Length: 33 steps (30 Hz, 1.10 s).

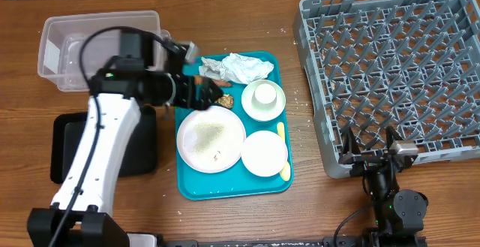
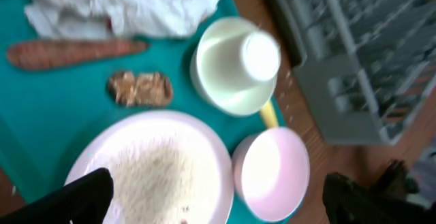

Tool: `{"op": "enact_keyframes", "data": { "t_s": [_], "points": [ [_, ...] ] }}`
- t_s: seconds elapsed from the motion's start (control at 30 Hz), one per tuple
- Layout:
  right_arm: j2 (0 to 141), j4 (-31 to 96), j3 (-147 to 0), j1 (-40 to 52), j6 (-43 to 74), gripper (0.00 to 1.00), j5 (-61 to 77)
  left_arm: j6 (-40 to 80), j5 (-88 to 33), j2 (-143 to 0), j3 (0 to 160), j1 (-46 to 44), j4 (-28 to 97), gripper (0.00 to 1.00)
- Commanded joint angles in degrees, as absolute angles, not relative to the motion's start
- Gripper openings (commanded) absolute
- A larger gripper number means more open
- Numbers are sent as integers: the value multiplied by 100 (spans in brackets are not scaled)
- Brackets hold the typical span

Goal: Sort waste into correct bins and load items into the dishwasher
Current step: 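Move the left gripper over the white rice plate on the teal tray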

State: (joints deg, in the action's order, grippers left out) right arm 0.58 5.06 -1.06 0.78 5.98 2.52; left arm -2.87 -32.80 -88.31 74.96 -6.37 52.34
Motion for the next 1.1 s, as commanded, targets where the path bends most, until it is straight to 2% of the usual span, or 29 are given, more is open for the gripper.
{"op": "enact_keyframes", "data": {
  "t_s": [0.0,0.3,0.47,0.7,0.87,1.07],
  "points": [
    [16,464,-47,62,596,100,198,-78,-1911,-8971,7653,-1037,5443,100],
    [16,464,-47,62,596,100,196,539,-2729,-9275,7651,-1350,4748,100],
    [16,464,-45,62,596,100,196,1247,-1892,-9609,7651,-1662,4915,100],
    [16,464,-45,62,596,100,196,2427,-58,-10171,7651,-2506,5096,100],
    [16,464,-47,62,596,100,196,3063,62,-10586,7651,-2644,5116,100],
    [16,464,-45,62,596,100,196,3127,62,-10818,7651,-2663,4901,100]
  ]
}}
